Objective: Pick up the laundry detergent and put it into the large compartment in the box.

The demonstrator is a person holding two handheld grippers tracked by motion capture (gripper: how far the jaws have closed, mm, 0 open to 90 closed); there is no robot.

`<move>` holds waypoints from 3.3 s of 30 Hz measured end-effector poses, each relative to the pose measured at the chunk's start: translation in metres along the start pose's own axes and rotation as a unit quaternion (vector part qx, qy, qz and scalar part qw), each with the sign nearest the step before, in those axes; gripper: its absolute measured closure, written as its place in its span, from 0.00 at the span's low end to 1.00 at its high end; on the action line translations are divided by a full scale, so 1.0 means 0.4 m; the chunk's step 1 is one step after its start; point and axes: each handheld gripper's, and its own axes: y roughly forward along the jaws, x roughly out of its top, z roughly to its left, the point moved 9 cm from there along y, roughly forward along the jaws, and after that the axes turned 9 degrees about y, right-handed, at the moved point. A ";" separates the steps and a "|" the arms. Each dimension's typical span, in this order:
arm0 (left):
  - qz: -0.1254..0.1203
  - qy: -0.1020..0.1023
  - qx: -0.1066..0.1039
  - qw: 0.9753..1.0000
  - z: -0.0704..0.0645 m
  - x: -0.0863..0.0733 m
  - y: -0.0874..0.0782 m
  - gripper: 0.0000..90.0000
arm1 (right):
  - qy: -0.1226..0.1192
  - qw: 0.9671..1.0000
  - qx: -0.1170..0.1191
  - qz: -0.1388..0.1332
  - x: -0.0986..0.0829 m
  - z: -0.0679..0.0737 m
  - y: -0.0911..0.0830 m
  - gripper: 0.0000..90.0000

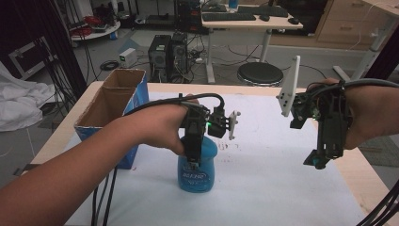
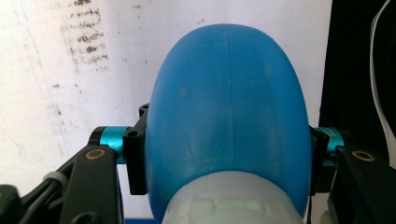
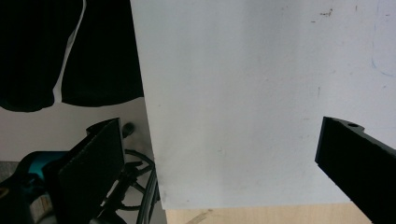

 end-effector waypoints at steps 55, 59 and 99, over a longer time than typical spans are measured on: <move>-0.032 -0.447 0.020 0.894 0.115 -0.435 -0.511 0.42 | -0.029 1.000 0.001 0.004 0.056 -0.017 0.010 0.01; -0.022 -0.486 0.023 0.873 0.118 -0.477 -0.513 0.42 | -0.031 1.000 0.001 0.003 0.058 -0.018 0.010 0.01; 0.016 -0.568 -0.006 0.823 0.149 -0.582 -0.246 0.42 | -0.031 0.999 0.001 0.007 0.069 -0.017 0.012 0.01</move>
